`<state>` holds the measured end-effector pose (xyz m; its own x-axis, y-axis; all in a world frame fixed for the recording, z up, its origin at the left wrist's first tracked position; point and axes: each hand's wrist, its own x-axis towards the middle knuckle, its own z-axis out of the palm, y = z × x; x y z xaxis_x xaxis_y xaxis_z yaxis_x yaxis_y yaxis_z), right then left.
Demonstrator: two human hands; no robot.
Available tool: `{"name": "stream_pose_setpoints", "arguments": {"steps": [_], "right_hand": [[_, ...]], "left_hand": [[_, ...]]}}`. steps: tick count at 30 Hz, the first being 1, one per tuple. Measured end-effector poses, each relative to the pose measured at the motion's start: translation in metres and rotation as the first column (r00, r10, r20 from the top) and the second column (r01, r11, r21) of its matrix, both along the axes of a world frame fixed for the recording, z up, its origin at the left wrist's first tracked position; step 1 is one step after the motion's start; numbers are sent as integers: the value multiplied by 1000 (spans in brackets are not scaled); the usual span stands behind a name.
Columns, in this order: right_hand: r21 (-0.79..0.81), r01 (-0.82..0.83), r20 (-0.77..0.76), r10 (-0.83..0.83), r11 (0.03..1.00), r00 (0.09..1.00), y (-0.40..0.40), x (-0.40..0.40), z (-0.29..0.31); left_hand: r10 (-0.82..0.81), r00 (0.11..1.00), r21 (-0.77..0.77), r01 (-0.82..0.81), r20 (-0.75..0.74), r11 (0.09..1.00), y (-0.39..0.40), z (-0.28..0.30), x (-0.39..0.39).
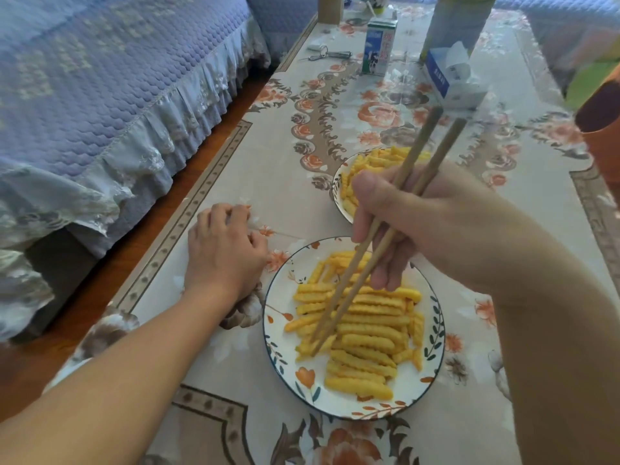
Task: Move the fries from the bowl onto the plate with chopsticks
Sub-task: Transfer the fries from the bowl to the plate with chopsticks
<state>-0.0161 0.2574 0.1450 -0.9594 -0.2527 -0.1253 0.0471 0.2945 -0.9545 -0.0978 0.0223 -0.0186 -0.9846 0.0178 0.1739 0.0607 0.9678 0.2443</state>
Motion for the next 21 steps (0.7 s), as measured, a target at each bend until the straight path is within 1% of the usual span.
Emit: {"name": "stream_pose_setpoints", "arguments": {"steps": [7, 9, 12, 15, 18, 19, 21], "right_hand": [[92, -128, 31, 126, 987, 992, -12, 2, -6], [99, -136, 22, 134, 986, 991, -13, 2, -7], [79, -104, -6, 105, 991, 994, -5, 0, -6], [39, -9, -79, 12, 999, 997, 6, -1, -1], [13, 170, -172, -165, 985, 971, 20, -7, -1], [4, 255, -213, -248, 967, 945, 27, -11, -3], [-13, 446, -309, -428, 895, 849, 41, -19, -9]], "left_hand": [[-13, 1000, -11, 13, -11, 1000, 0, -1, 1], [-14, 1000, -10, 13, -15, 1000, -1, -1, 1], [-13, 1000, -3, 12, -23, 1000, -1, -2, 0], [-8, 1000, 4, 8, -28, 1000, -1, -3, 0], [-9, 1000, 3, 9, -25, 1000, -2, -4, 0], [-9, 1000, 2, 9, -27, 1000, -3, -5, 0], [-10, 1000, -1, 10, -29, 1000, -3, -5, 0]]}}
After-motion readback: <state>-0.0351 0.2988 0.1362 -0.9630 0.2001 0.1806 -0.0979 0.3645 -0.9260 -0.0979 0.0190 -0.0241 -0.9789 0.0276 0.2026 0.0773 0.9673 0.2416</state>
